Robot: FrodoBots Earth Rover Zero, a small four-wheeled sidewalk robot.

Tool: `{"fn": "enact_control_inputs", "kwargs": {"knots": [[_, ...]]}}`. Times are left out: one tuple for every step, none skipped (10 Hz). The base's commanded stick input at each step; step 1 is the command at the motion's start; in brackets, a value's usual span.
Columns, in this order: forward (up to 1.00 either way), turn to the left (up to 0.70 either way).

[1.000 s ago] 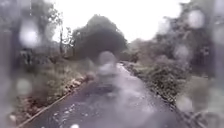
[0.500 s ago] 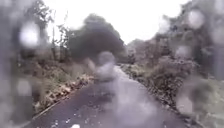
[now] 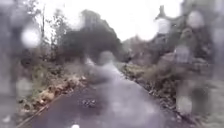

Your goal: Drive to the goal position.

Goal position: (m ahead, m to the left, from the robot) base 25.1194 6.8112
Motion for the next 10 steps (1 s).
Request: {"fn": "enact_control_inputs", "kwargs": {"knots": [[0.85, 0.0], [0.85, 0.0], [0.85, 0.0], [0.85, 0.0], [0.85, -0.01], [0.85, -0.02], [0.85, -0.28], [0.85, -0.21], [0.85, 0.0], [0.85, 0.0]]}}
